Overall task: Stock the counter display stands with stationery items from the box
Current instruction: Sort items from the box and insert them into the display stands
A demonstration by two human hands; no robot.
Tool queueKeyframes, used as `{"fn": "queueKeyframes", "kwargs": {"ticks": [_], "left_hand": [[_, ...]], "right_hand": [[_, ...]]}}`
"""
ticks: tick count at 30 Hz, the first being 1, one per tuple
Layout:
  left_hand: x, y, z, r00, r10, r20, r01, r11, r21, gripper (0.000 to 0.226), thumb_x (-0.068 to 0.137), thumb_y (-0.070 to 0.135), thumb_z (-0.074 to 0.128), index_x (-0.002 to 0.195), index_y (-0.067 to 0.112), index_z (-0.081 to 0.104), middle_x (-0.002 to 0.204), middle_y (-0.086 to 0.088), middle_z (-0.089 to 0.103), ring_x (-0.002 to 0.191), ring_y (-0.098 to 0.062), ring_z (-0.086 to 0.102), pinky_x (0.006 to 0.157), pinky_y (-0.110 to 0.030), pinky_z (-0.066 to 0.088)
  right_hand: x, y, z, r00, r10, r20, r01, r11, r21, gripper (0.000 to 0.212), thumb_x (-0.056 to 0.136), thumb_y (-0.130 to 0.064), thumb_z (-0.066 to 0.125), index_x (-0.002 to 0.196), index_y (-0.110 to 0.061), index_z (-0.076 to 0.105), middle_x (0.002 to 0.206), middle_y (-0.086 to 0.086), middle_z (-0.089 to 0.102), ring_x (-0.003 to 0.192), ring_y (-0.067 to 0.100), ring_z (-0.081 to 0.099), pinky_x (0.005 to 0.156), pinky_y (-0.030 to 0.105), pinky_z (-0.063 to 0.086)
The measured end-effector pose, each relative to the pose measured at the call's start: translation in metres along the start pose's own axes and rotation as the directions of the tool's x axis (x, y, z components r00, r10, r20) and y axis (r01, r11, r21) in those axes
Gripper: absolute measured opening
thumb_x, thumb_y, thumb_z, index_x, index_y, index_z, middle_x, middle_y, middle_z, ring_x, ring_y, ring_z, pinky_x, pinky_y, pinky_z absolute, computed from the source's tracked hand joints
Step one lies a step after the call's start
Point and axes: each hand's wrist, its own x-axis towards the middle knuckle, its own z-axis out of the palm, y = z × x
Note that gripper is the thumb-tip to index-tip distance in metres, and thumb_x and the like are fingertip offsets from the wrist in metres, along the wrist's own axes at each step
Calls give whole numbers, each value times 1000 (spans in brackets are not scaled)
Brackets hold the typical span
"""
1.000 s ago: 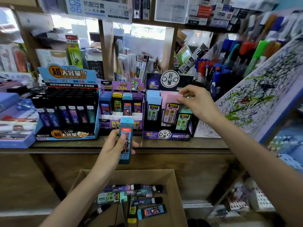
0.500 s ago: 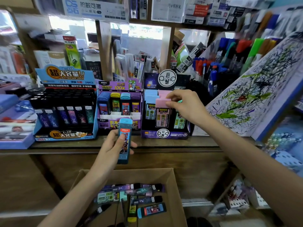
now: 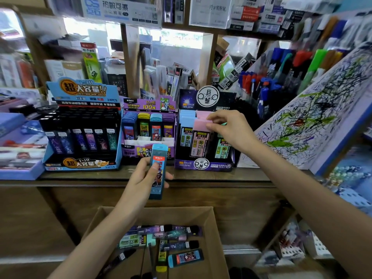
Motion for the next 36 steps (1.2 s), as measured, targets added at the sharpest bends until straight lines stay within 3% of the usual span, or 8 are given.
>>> {"fn": "queueKeyframes", "kwargs": {"ticks": [8,16,22,29,33,36], "left_hand": [[2,1,0,1000,18,-1,-18,1000,-6,17,97,31,38,109,29,50,85,0,72,73,-11,67,73,-26,51],[9,-3,6,1000,21,23,-20,999,-30,17,98,32,38,110,27,50,87,1,72,73,-12,67,68,-21,52],[29,-3,9,999,26,38,-23,997,-80,14,100,25,36,106,22,49,80,0,72,67,-11,66,64,-19,54],[59,0,11,1000,16,16,-14,994,-113,14,101,24,37,104,22,50,77,1,72,64,-9,65,57,-20,52],[76,-3,12,1000,2,17,0,994,-113,13,101,23,37,103,22,50,78,-2,71,62,-9,64,55,-20,53],[89,-9,12,1000,-11,29,14,996,-92,14,101,25,37,105,23,50,81,-3,71,66,-13,64,63,-26,53]], "right_hand": [[2,0,-7,994,-105,7,104,981,-166,22,86,-20,66,108,-15,69,84,-4,62,86,16,58,82,30,45],[5,-12,5,998,-69,-3,69,996,-62,23,84,-14,68,107,-13,71,105,2,70,96,18,63,91,41,50],[11,-4,0,997,-71,20,74,976,-207,25,87,-20,64,112,-18,67,91,-2,65,90,16,59,85,31,46],[8,3,0,983,-92,157,114,984,-136,17,89,-18,62,105,-15,63,86,-10,58,85,11,57,83,27,47],[7,16,3,982,-122,142,150,967,-205,20,89,-19,61,107,-10,62,95,0,63,91,15,56,82,26,41],[5,31,7,971,-209,116,235,924,-302,17,87,-16,64,98,-4,63,97,8,58,92,19,48,81,29,33]]}}
